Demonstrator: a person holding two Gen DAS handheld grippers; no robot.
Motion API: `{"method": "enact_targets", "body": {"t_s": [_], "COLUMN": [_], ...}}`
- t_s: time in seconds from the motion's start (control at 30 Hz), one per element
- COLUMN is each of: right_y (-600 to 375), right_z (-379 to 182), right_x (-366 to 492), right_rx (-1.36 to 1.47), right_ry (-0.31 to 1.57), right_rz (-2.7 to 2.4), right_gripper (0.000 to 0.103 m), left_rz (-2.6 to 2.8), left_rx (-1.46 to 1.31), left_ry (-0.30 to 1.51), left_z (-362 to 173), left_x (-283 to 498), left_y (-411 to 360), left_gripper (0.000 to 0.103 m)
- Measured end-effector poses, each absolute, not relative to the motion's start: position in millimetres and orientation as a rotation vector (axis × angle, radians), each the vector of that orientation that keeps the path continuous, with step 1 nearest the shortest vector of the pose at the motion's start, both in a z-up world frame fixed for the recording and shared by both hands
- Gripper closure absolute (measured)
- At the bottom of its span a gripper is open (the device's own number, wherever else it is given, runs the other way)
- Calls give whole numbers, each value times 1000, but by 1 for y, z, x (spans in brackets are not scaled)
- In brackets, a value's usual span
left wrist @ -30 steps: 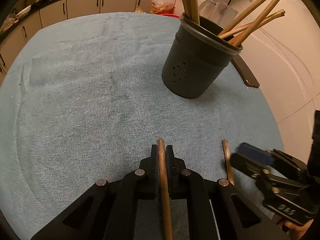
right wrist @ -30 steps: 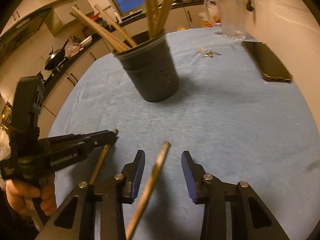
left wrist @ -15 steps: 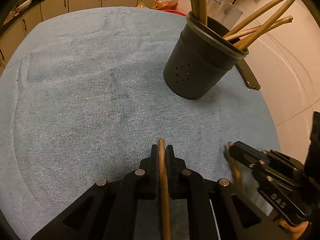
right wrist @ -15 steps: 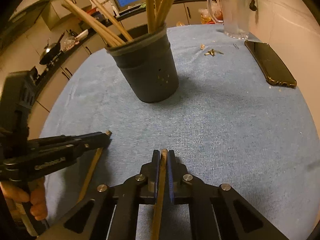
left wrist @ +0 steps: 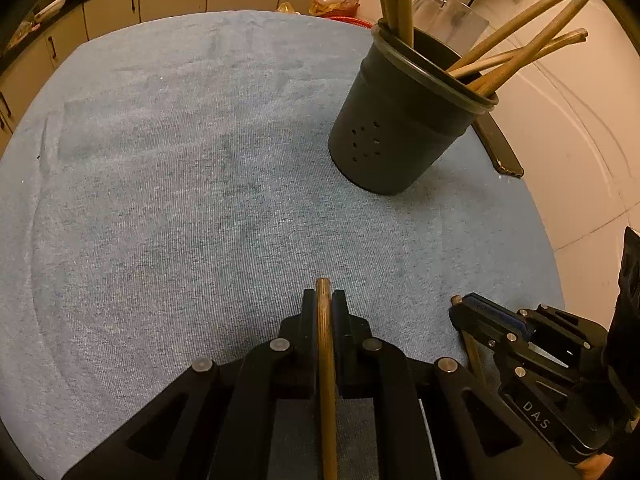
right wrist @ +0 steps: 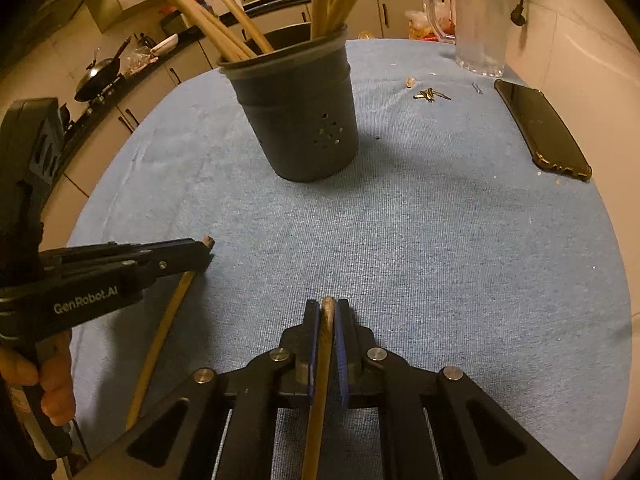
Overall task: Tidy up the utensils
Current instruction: 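Grasp a wooden chopstick with the left tool while the right tool grasps the other, then lift both held chopsticks and carry them over the black cup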
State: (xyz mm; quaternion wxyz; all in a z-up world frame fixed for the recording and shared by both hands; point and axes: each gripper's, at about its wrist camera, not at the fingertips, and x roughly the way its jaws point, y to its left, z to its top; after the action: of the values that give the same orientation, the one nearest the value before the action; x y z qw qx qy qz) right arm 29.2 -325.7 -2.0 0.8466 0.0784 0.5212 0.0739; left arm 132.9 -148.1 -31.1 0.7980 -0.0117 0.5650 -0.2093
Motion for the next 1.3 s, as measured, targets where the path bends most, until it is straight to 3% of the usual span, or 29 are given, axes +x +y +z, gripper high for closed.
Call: {"method": "enact_targets", "body": {"t_s": [0.9,1.3], "right_y": [-323,-339], "right_z": [2,111], "right_x": [18,-10], "right_rx": [141,202], "right_ry": [1105,824], "right_rz": [155,244], "right_gripper": [95,95], "left_rz": [-415,-476], "left_rx": [1,-101], "left_ry": [1181,938], "left_z": [-28,83], "left_x": [118,83], "left_y": [-164,-141], "left_gripper": [96,96]}}
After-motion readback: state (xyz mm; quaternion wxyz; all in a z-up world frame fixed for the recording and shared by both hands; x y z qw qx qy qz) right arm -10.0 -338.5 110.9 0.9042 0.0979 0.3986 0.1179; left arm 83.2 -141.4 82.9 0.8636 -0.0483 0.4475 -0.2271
